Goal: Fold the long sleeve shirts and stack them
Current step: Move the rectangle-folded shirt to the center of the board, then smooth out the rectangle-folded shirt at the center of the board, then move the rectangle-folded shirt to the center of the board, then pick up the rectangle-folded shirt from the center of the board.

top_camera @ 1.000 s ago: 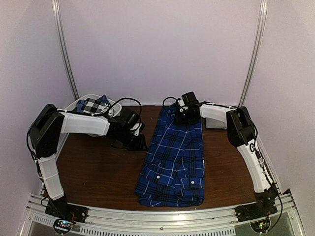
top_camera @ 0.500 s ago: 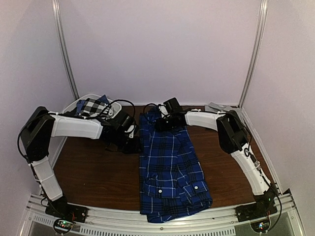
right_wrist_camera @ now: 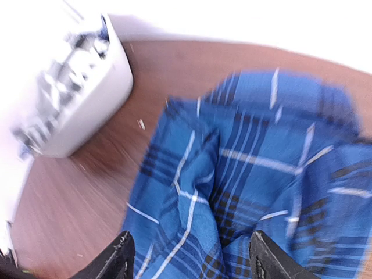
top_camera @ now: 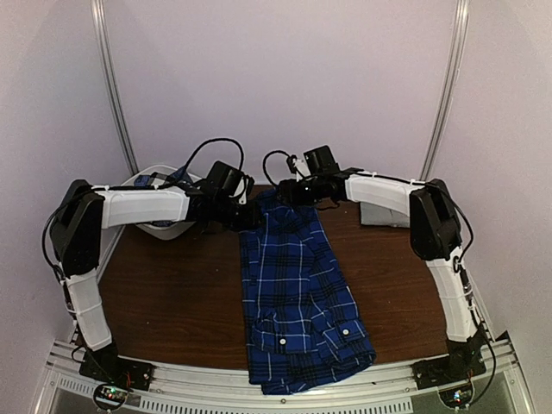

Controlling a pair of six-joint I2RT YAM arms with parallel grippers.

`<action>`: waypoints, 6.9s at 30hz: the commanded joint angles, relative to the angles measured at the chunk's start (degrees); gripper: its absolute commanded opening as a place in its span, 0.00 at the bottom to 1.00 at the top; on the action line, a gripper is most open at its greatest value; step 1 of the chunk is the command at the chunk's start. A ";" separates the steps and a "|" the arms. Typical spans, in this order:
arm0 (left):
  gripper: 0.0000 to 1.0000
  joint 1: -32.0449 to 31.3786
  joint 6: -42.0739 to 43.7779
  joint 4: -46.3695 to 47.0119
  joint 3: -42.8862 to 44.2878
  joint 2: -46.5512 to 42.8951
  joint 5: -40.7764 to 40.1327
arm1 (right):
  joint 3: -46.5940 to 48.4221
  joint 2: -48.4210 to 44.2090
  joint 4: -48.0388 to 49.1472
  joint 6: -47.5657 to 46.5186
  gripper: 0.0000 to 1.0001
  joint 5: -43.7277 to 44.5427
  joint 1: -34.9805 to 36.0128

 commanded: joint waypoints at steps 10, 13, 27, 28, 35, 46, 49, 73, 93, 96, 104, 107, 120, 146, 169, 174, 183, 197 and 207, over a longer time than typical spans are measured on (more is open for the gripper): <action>0.28 5.60 4.23 6.95 24.56 24.24 4.05 | -9.34 -5.58 5.67 2.02 0.43 -4.58 -3.32; 0.28 7.51 5.46 6.53 30.52 29.80 6.30 | -9.16 -4.40 5.81 2.38 0.36 -5.81 -3.44; 0.27 12.26 7.11 1.60 49.20 42.17 12.75 | -1.57 9.29 9.28 8.08 0.24 -11.48 -5.47; 0.27 12.26 7.24 1.39 49.87 42.20 12.77 | -0.81 10.42 9.76 9.00 0.24 -11.23 -5.91; 0.30 12.26 8.87 -0.16 52.24 37.92 12.09 | 1.24 17.15 20.86 23.57 0.24 -15.16 -9.98; 0.29 7.90 7.96 4.47 33.73 27.79 15.55 | 1.88 17.25 31.58 35.55 0.29 -16.79 -10.66; 0.27 7.06 5.66 7.88 30.25 28.21 17.42 | 1.76 15.60 31.62 35.49 0.30 -17.49 -10.64; 0.28 12.94 3.02 1.12 57.51 51.67 15.47 | -20.15 -9.10 22.36 17.23 0.36 -13.53 -8.13; 0.26 12.86 6.54 0.80 43.78 28.49 19.17 | -29.66 -7.85 17.14 8.18 0.35 -9.99 -1.79; 0.27 11.85 7.02 3.96 30.12 20.84 19.61 | -30.21 -7.56 17.02 7.70 0.35 -8.69 -1.77; 0.26 9.16 5.48 9.38 1.89 5.97 20.67 | -30.26 -7.73 12.80 6.85 0.34 -6.86 -1.81; 0.26 8.69 4.97 9.53 -5.06 2.62 20.32 | -31.18 -10.18 11.76 6.61 0.34 -5.57 -1.84; 0.31 2.93 2.80 5.43 -19.77 -4.66 14.42 | -52.95 -32.78 9.73 5.03 0.43 2.92 -2.47; 0.18 -2.05 -3.00 2.41 -17.20 1.21 5.38 | -77.07 -45.00 18.81 12.29 0.44 2.37 -2.46; 0.24 3.03 0.09 -0.04 -9.96 2.89 2.53 | -71.83 -40.12 19.89 14.44 0.37 0.38 -2.33; 0.39 3.03 2.03 -3.48 -13.41 -3.13 4.05 | -75.43 -45.79 14.87 13.12 0.52 1.05 -2.30; 0.39 2.63 -0.53 -3.43 -25.96 -12.22 13.09 | -83.37 -55.26 10.25 15.46 0.54 -1.49 1.14; 0.39 -1.90 -6.80 4.28 -38.45 -16.70 23.49 | -90.03 -60.66 12.40 21.92 0.51 -3.93 8.30; 0.39 -4.16 -8.13 6.30 -37.37 -13.69 25.22 | -93.25 -58.90 19.81 25.55 0.39 -5.97 10.08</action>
